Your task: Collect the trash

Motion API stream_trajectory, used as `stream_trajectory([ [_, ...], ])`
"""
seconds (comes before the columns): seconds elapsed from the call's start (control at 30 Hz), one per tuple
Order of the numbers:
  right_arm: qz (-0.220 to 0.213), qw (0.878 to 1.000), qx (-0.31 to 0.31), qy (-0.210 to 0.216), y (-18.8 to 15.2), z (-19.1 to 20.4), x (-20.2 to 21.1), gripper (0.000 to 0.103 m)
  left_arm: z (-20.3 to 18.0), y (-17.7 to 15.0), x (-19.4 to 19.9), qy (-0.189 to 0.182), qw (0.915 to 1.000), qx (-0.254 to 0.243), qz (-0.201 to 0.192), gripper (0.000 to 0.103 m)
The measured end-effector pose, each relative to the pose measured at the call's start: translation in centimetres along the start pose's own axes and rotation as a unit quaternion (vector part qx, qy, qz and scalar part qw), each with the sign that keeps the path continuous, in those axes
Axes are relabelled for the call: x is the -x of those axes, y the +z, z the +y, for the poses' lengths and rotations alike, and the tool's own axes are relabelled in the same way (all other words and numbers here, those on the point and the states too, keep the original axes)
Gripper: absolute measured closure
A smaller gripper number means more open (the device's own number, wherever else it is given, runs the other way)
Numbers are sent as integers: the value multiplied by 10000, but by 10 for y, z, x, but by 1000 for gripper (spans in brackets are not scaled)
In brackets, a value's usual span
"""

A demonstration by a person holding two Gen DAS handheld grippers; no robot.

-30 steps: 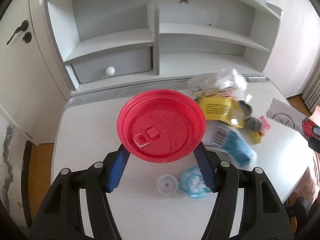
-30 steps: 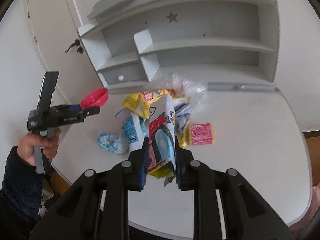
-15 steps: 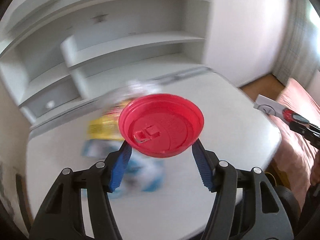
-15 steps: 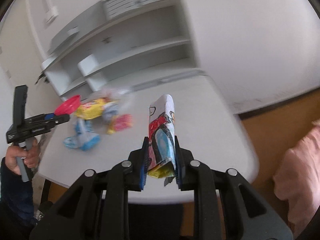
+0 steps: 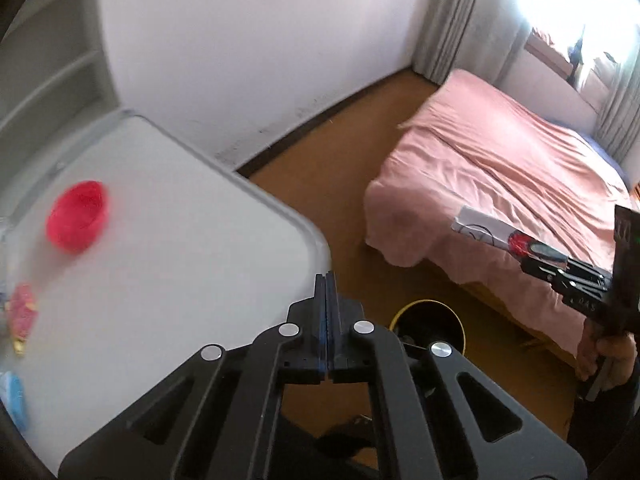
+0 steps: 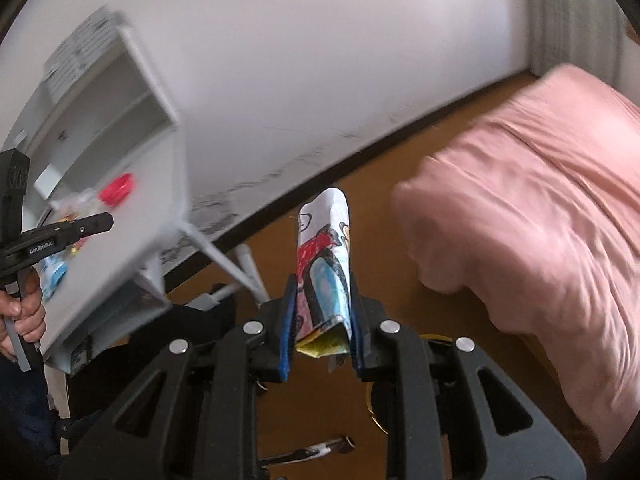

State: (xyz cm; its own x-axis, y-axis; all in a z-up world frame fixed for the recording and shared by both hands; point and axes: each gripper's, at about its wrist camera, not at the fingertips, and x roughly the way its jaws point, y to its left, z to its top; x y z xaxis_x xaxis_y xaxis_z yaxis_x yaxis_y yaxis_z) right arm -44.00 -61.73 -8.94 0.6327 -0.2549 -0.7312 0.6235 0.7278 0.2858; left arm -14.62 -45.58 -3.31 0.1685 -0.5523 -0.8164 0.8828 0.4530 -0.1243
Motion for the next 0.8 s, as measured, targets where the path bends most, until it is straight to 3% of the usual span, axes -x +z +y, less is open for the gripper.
stream_trajectory([
  [0.07, 56, 9997, -220, -44, -12, -26, -1, 81, -15, 1, -10, -57, 9999, -95, 60, 103],
  [0.13, 110, 9991, -403, -41, -21, -46, -3, 81, -12, 4, -14, 160, 9995, -255, 73, 100],
  [0.2, 170, 9981, -592, -33, -30, -68, -8, 81, 9, 10, -13, 524, 9979, -385, 23, 62],
  [0.23, 192, 9978, -633, -27, -32, -73, -10, 81, 27, 13, -8, 808, 9961, -342, -13, 14],
  [0.27, 216, 9974, -686, -10, -34, -78, -14, 81, 49, 16, 1, 1067, 9939, -203, -206, 7],
  [0.3, 236, 9972, -710, 13, -34, -76, -19, 81, 73, 18, 11, 1360, 9899, -47, -406, 7],
  [0.37, 272, 9969, -739, 49, -33, -73, -28, 81, 106, 24, 16, 1657, 9851, 208, -407, 7],
  [0.47, 303, 9963, -790, 141, -30, -68, -42, 81, 166, 32, 3, 1891, 9797, 659, -138, 7],
  [0.53, 308, 9962, -795, 190, -29, -65, -46, 81, 190, 34, -9, 1854, 9784, 910, -37, 7],
  [0.73, 354, 9961, -782, 216, -32, -61, -46, 81, 217, 26, -39, 1841, 9774, 995, 282, 7],
  [0.8, 361, 9959, -801, 205, -34, -63, -45, 81, 214, 30, -45, 1790, 9795, 914, 164, 7],
])
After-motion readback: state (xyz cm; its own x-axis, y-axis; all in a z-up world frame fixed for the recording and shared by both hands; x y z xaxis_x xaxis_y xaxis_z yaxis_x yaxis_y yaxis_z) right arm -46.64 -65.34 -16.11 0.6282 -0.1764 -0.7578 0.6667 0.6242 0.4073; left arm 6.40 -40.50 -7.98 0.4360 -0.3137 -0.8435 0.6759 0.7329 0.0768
